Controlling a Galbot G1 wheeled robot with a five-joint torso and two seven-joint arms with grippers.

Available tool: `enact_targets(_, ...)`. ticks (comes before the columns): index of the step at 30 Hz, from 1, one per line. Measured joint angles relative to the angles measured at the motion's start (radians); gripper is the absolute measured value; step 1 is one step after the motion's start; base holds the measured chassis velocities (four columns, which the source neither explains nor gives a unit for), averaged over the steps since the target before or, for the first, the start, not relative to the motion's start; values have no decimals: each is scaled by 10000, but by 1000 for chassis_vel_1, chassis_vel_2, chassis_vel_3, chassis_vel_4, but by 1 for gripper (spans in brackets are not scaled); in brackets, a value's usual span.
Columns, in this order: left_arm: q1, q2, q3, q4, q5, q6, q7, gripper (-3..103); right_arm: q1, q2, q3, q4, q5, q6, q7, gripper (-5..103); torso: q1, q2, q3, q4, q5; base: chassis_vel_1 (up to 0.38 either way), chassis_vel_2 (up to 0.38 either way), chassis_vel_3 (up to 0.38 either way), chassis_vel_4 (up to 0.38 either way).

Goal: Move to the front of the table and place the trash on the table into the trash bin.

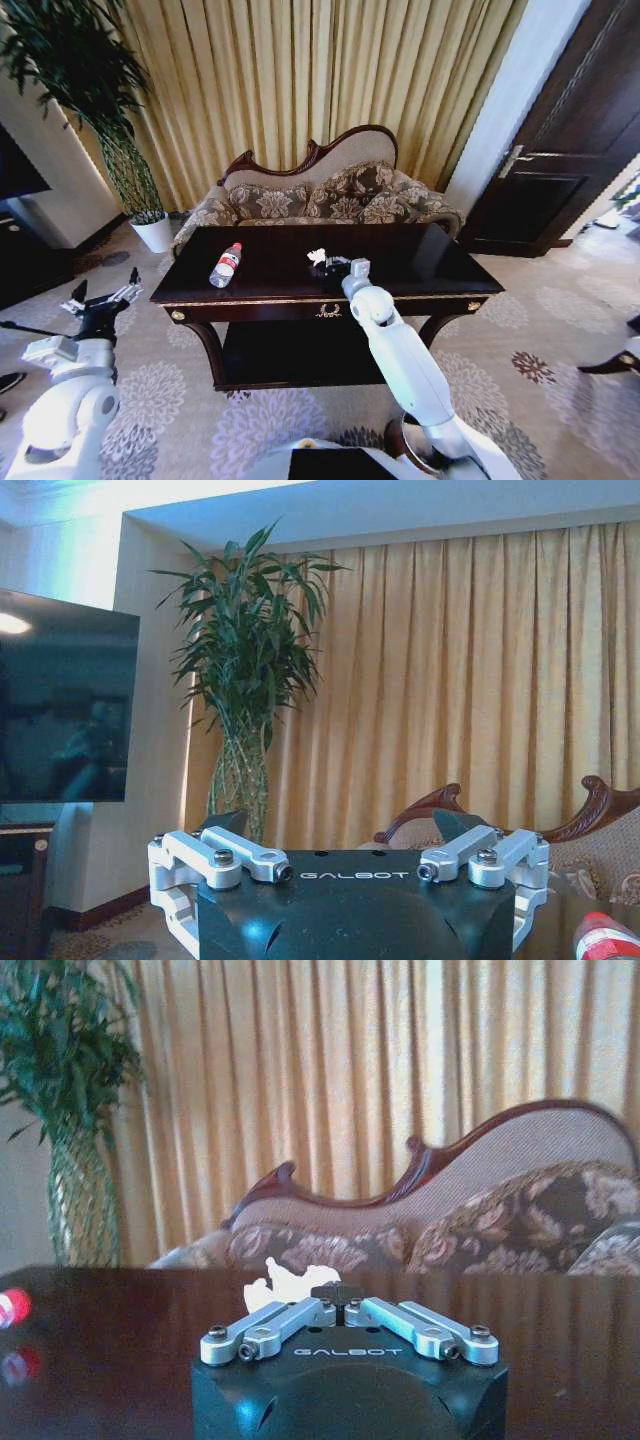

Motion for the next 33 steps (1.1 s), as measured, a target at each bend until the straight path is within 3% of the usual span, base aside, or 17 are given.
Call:
enact_targets(13, 13, 42, -51, -109, -64, -12, -6, 100, -151, -367, 1029, 376, 12, 550, 0, 0, 0, 0, 0, 0, 1, 0, 0, 0, 0)
enact_targets(18, 27, 35, -98, -55, -78, -128, -13, 100, -318, -528, 1600, 486, -408, 827, 0, 0, 0, -1, 1, -1, 2, 0, 0, 0, 0)
enact_targets(33, 30, -6, -79, -117, -61, -148, -13, 100, -764, -746, 2006, 1101, -611, 800, 0, 0, 1, -1, 1, -1, 1, 4, -2, -1, 3)
